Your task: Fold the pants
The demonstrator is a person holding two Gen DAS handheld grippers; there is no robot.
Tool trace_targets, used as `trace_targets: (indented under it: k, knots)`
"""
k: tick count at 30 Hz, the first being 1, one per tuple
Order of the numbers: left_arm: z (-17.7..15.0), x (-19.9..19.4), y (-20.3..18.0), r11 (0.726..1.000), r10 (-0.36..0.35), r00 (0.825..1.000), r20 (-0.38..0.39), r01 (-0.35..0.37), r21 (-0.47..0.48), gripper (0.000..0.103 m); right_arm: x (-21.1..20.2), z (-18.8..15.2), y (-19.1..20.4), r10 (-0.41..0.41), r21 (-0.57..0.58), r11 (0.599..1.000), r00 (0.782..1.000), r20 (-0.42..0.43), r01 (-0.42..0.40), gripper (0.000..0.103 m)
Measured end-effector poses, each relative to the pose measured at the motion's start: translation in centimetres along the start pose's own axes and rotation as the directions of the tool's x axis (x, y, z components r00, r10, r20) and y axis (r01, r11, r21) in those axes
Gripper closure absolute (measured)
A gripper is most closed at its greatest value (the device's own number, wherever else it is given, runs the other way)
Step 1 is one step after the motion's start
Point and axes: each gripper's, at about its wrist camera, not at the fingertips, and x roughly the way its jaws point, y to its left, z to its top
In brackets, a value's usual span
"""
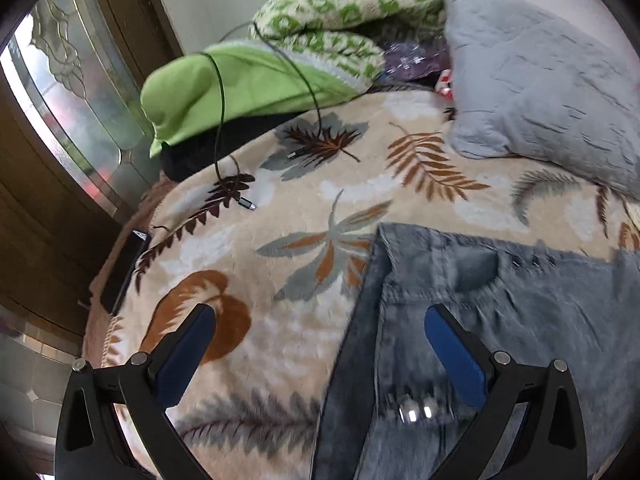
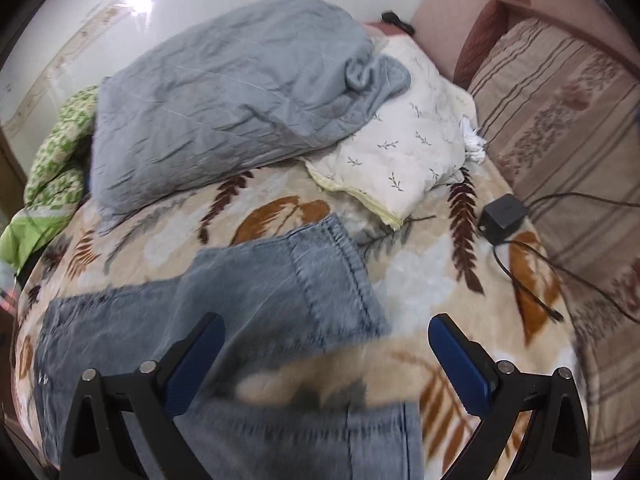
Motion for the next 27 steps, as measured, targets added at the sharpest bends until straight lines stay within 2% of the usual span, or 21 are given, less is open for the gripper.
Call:
trace_targets:
  k: [2, 6, 8, 9, 10, 15, 17, 20, 23, 24, 27]
  knots:
    - [1.2, 2.0, 0.3, 0.999, -0.026, 0.999, -0.03, 0.026, -0.024, 0.0, 2.5, 1.5, -0.6, 0.015, 0.03, 0.999, 0.999, -0.028, -0.014, 0.002]
    - [3.1, 4.8, 0.6, 0.998, -0.036, 0.997, -0.071, 0.032, -0.055, 0.0, 6.9, 4.0, -1.2, 0.062, 0.09, 0.994, 0.995, -0.08, -0.055, 0.016]
    - [3.8, 5.8, 0.7, 0.998, -0.036, 0.997, -0.074, 0.032, -0.054, 0.002, 8.7, 5.0, -1.0, 0.063, 0.095, 0.994, 0.993, -0.096, -0.054, 0.021]
    - [4.1, 6.2, 0.7, 0.998, -0.041, 0.996, -0.076, 0.036, -0.058, 0.004, 9.5, 5.5, -0.8, 0.053, 0.083, 0.996, 0.993, -0.101, -0.045, 0.027]
    - [4.4, 6.6, 0.6, 0.997, -0.053, 0.995, -0.082, 0.049, -0.057, 0.01, 10.4, 5.9, -0.6, 0.048, 0.075, 0.996, 0.993, -0.108, -0.04, 0.033]
    - [5.3, 8.3, 0.3, 0.993, -0.103, 0.99, -0.099, 0.096, -0.066, 0.024, 13.5, 7.2, 0.0, 0.026, 0.044, 0.999, 0.992, -0.127, -0.021, 0.038]
    - [5.6, 9.0, 0.1, 0.991, -0.122, 0.986, -0.115, 0.113, -0.076, 0.039, 14.7, 7.4, 0.1, 0.038, 0.04, 0.999, 0.99, -0.136, -0.033, 0.038]
    - [5.9, 10.1, -0.3, 0.986, -0.152, 0.978, -0.145, 0.14, -0.091, 0.044, 16.3, 7.4, 0.4, 0.027, 0.032, 0.999, 0.987, -0.161, -0.022, 0.038]
    - [5.8, 10.8, -0.7, 0.986, -0.153, 0.974, -0.164, 0.14, -0.087, 0.05, 17.2, 7.0, 1.0, 0.008, 0.011, 1.0, 0.987, -0.159, -0.007, 0.042]
    - [5.8, 10.9, -0.7, 0.986, -0.156, 0.973, -0.169, 0.143, -0.086, 0.05, 17.2, 6.9, 1.3, -0.004, -0.006, 1.0, 0.989, -0.15, 0.003, 0.047]
    - [6.0, 11.2, -0.2, 0.982, -0.174, 0.967, -0.184, 0.156, -0.11, 0.05, 16.9, 6.5, 2.3, -0.008, -0.052, 0.999, 0.989, -0.147, 0.0, 0.075]
